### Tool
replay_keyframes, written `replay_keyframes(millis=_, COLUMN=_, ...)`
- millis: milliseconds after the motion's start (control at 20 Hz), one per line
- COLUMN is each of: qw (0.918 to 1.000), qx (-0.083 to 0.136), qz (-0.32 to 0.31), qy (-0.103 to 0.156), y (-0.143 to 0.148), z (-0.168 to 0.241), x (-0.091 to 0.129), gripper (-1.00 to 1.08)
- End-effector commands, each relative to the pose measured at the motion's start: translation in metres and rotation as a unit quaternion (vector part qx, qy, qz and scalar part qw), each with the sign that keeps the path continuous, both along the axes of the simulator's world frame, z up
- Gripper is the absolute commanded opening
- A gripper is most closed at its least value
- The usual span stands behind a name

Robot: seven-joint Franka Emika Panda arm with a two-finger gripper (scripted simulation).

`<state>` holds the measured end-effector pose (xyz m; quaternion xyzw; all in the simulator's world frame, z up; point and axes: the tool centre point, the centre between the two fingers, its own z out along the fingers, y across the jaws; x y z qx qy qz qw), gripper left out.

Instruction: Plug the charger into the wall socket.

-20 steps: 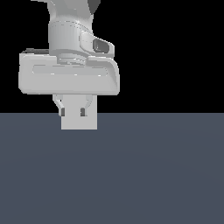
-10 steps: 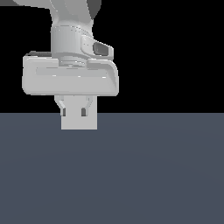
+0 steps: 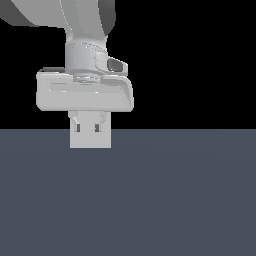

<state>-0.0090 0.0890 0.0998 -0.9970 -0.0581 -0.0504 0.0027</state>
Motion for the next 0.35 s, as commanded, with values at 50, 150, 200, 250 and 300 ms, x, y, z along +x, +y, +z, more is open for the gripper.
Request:
replay_keyframes(millis=50, qw=1.0000, qx=0.000, qz=0.000, qy=0.000, y=0.0008, z=0.0001, x=0.0064, gripper=-1.00)
replay_keyframes(millis=150, qw=1.0000, qx=0.000, qz=0.000, qy=0.000, y=0.0009, z=0.0002, x=0.0077, gripper=-1.00)
replay_keyframes(millis=200, qw=1.0000, qx=0.000, qz=0.000, qy=0.000, y=0.0010, z=0.0002, x=0.0078, gripper=-1.00)
replay_keyframes(millis=250, qw=1.0000, qx=0.000, qz=0.000, qy=0.000, y=0.0009, z=0.0002, x=0.0076, gripper=-1.00)
replay_keyframes(millis=300, qw=1.0000, qx=0.000, qz=0.000, qy=0.000, y=0.0009, z=0.0002, x=0.0075, gripper=-1.00)
